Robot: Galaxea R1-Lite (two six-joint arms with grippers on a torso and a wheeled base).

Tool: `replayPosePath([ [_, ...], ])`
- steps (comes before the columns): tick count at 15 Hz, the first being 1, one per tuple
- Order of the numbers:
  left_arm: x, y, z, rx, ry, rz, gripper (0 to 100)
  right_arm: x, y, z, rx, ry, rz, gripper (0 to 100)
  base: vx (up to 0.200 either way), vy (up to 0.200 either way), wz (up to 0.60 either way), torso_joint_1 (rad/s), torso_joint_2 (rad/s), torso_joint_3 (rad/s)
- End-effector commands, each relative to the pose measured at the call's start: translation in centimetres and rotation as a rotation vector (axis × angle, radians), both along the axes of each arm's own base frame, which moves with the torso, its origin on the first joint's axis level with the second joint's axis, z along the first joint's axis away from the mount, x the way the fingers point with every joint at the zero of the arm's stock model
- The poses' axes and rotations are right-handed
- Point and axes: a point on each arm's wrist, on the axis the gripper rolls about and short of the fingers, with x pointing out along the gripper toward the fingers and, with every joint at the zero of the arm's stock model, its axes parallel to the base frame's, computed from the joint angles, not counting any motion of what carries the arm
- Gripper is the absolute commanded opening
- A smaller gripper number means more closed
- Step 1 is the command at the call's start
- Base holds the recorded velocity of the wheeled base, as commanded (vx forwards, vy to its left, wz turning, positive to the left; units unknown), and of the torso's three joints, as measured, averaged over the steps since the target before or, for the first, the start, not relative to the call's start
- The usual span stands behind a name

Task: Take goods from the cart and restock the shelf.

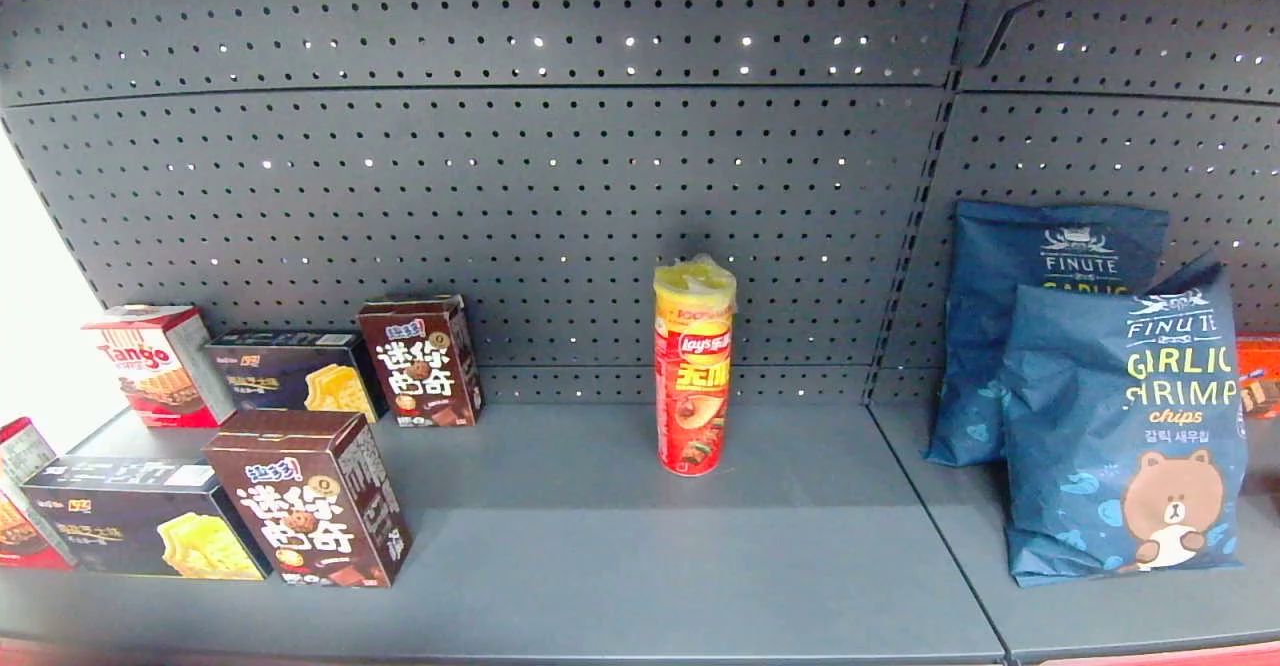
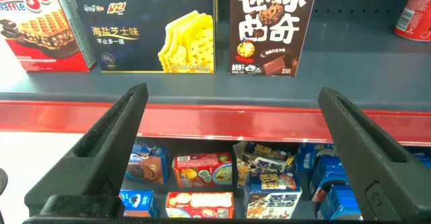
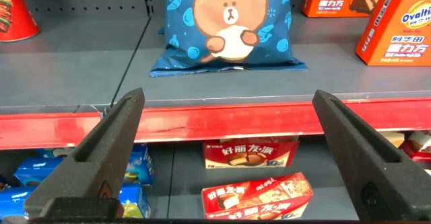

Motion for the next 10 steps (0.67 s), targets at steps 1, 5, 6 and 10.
replayPosePath([
  [1,0.0,0.0,0.0,0.001,-0.001,0.0,100,0.01,0.0,0.0,0.0,0.001,0.0,100,0.0,0.0,0.0,0.0,0.0,0.0],
  [5,0.0,0.0,0.0,0.003,-0.001,0.0,100,0.01,0.0,0.0,0.0,0.001,0.0,100,0.0,0.0,0.0,0.0,0.0,0.0],
  [6,0.0,0.0,0.0,0.003,-0.001,0.0,100,0.0,0.0,0.0,0.0,0.0,0.0,100,0.0,0.0,0.0,0.0,0.0,0.0],
  [10,0.0,0.0,0.0,0.003,-0.001,0.0,100,0.01,0.0,0.0,-0.002,0.001,-0.001,100,0.0,0.0,0.15,-0.001,0.0,0.002],
])
